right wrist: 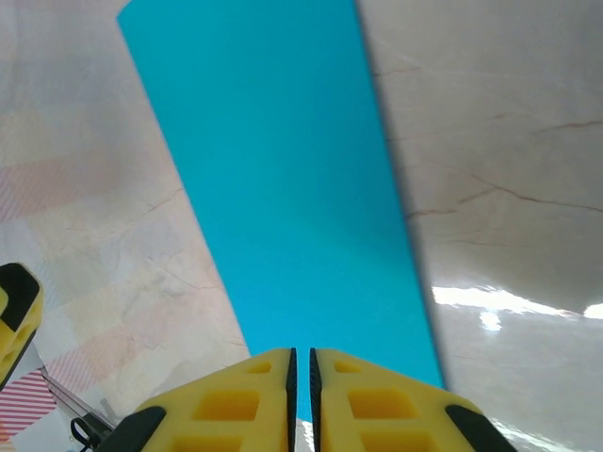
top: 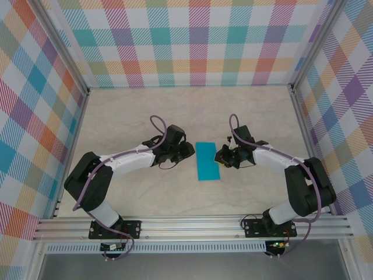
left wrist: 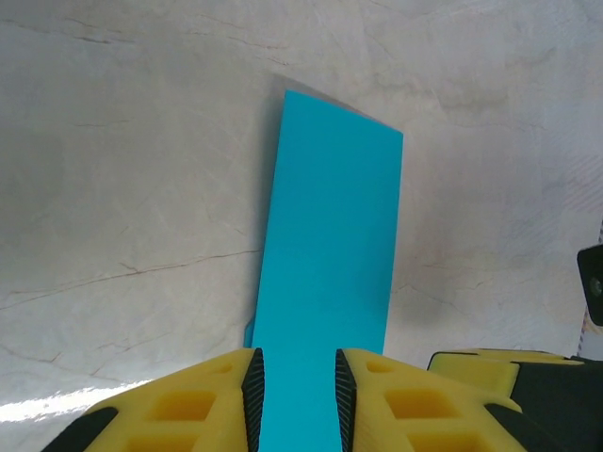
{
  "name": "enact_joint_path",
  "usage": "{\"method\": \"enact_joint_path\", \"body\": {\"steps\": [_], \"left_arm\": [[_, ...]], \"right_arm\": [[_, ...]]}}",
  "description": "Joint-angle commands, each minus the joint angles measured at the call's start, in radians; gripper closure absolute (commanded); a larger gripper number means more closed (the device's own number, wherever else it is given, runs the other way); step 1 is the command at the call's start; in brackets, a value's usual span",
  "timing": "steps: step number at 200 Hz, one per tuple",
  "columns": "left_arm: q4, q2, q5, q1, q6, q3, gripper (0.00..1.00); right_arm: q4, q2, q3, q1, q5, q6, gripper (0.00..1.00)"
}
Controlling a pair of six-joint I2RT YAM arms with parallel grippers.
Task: Fold a paper plane with a square sheet of paper (pick it up from the middle)
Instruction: Third fold the triangle at the center of the table.
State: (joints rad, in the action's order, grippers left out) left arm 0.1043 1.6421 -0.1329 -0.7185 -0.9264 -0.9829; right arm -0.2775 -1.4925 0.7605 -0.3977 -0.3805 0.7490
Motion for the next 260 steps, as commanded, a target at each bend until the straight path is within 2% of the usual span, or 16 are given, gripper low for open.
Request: {"method": "enact_joint_path", "body": {"steps": [1, 18, 89, 149, 187, 260], "left_arm": [[-0.037, 0.059, -0.056, -0.01, 0.023, -0.051, 0.73], [-0.042, 0.097, -0.071, -0.012, 0.04, -0.078, 0.73], [-0.057, 0.215, -0.143, -0.016, 0.07, -0.165, 0.75], [-0.071, 0.271, -0.188, -0.017, 0.081, -0.2, 0.76], [-0.02, 0.302, -0.166, -0.016, 0.104, -0.235, 0.76], [0.004, 0.345, -0.147, -0.017, 0.097, -0.225, 0.79]], "right_arm": [[-0.047, 0.0, -0.013, 0.009, -0.044, -0.051, 0.83], [-0.047, 0.001, -0.018, 0.009, -0.035, -0.053, 0.79], [-0.01, -0.021, -0.07, 0.01, -0.057, -0.051, 0.75], [-0.018, -0.034, -0.073, 0.009, -0.016, -0.063, 0.73], [-0.019, -0.012, -0.086, 0.01, 0.035, -0.049, 0.73], [0.028, -0.045, -0.092, 0.011, -0.015, -0.051, 0.71]]}}
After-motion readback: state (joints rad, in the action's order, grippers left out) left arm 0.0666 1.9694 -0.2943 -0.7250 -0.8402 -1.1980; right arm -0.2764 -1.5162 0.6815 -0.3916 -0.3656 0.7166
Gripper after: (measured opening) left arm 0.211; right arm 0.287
